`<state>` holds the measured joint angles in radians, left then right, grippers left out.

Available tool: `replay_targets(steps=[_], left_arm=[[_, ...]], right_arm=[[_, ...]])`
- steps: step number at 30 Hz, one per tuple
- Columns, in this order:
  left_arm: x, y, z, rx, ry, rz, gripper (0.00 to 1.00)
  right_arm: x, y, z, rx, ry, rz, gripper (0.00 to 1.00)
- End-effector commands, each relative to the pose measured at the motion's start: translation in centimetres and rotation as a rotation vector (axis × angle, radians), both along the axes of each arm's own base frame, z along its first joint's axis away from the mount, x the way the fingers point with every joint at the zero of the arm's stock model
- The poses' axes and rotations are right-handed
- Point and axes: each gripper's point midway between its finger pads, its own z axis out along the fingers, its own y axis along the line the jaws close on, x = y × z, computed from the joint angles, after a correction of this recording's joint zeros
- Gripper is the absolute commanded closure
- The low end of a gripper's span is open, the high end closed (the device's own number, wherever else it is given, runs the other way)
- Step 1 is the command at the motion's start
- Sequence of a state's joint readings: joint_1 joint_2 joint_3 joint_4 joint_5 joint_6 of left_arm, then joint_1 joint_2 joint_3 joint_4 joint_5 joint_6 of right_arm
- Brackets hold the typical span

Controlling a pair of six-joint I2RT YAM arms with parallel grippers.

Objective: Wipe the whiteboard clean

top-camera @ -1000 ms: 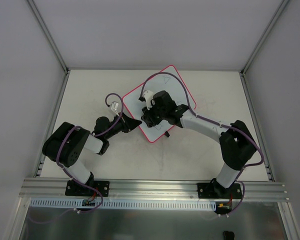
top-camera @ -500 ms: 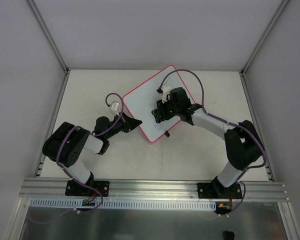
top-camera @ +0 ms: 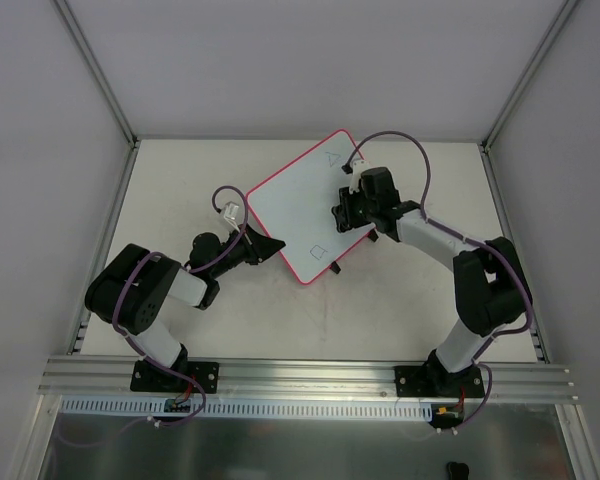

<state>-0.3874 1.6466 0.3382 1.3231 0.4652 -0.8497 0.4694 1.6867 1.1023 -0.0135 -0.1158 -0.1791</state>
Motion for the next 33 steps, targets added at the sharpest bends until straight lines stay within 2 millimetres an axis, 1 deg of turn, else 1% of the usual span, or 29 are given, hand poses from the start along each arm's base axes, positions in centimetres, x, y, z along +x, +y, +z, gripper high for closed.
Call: replay_targets(steps=[1, 2, 3, 5, 6, 7, 8, 9, 10, 12, 13, 14, 16, 17, 19, 20, 21, 22, 25, 28, 33], left_arm=[[0.1, -1.1, 6.2, -0.097, -0.274, -0.041, 1.0], [0.1, -1.1, 6.2, -0.098, -0.273, -0.041, 1.0], [0.1, -1.1, 6.2, -0.098, -0.273, -0.043, 1.0], [0.1, -1.1, 6.2, -0.098, -0.273, -0.041, 1.0], [0.1, -1.1, 6.1, -0.099, -0.271, -0.043, 1.0], [0.2, -1.1, 6.1, -0.098, -0.269, -0.04, 1.0], [0.1, -1.1, 6.1, -0.098, -0.272, -0.043, 1.0], [0.1, -1.1, 6.1, -0.097, -0.27, -0.043, 1.0], [0.1, -1.1, 6.1, -0.098, -0.272, -0.043, 1.0], [0.1, -1.1, 6.1, -0.097, -0.273, -0.044, 1.0], [0.1, -1.1, 6.1, -0.097, -0.273, -0.044, 1.0], [0.1, -1.1, 6.1, -0.097, -0.273, -0.043, 1.0], [0.1, -1.1, 6.2, -0.096, -0.276, -0.046, 1.0], [0.1, -1.1, 6.2, -0.095, -0.277, -0.046, 1.0], [0.1, -1.1, 6.1, -0.095, -0.274, -0.046, 1.0], [0.1, -1.2, 6.1, -0.096, -0.276, -0.049, 1.0], [0.1, -1.2, 6.1, -0.096, -0.274, -0.05, 1.0], [0.1, -1.2, 6.1, -0.096, -0.274, -0.049, 1.0], [0.1, -1.2, 6.1, -0.096, -0.274, -0.052, 1.0], [0.1, -1.3, 6.0, -0.094, -0.271, -0.052, 1.0], [0.1, -1.2, 6.1, -0.096, -0.274, -0.052, 1.0]], right_arm=[[2.6, -4.0, -1.0, -0.121, -0.02, -0.143, 1.0], [2.5, -3.7, -0.7, -0.112, -0.015, -0.132, 1.0], [2.9, -3.1, 0.3, -0.096, -0.028, -0.124, 1.0], [2.7, -2.0, 1.2, -0.102, -0.033, -0.093, 1.0], [3.2, -1.2, 2.4, -0.095, -0.057, -0.08, 1.0], [3.1, -0.2, 2.9, -0.098, -0.068, -0.06, 1.0], [2.9, 0.1, 3.0, -0.111, -0.059, -0.047, 1.0], [3.0, 0.7, 3.5, -0.114, -0.067, -0.033, 1.0], [3.3, 2.0, 4.5, -0.105, -0.08, -0.011, 1.0], [3.0, 3.2, 4.9, -0.108, -0.073, 0.025, 1.0], [3.2, 4.5, 6.2, -0.099, -0.095, 0.047, 1.0], [3.1, 4.8, 5.9, -0.112, -0.081, 0.055, 1.0], [2.7, 6.2, 6.2, -0.111, -0.083, 0.086, 1.0], [3.0, 6.7, 6.5, -0.109, -0.086, 0.092, 1.0], [2.3, 8.4, 6.6, -0.09, -0.072, 0.139, 1.0], [2.4, 9.0, 7.0, -0.087, -0.077, 0.149, 1.0], [2.3, 9.5, 6.7, -0.092, -0.071, 0.16, 1.0], [1.9, 10.2, 6.7, -0.096, -0.073, 0.178, 1.0], [1.5, 11.5, 6.8, -0.095, -0.074, 0.208, 1.0], [0.6, 12.9, 6.8, -0.103, -0.082, 0.249, 1.0], [0.2, 13.9, 7.3, -0.088, -0.093, 0.285, 1.0]])
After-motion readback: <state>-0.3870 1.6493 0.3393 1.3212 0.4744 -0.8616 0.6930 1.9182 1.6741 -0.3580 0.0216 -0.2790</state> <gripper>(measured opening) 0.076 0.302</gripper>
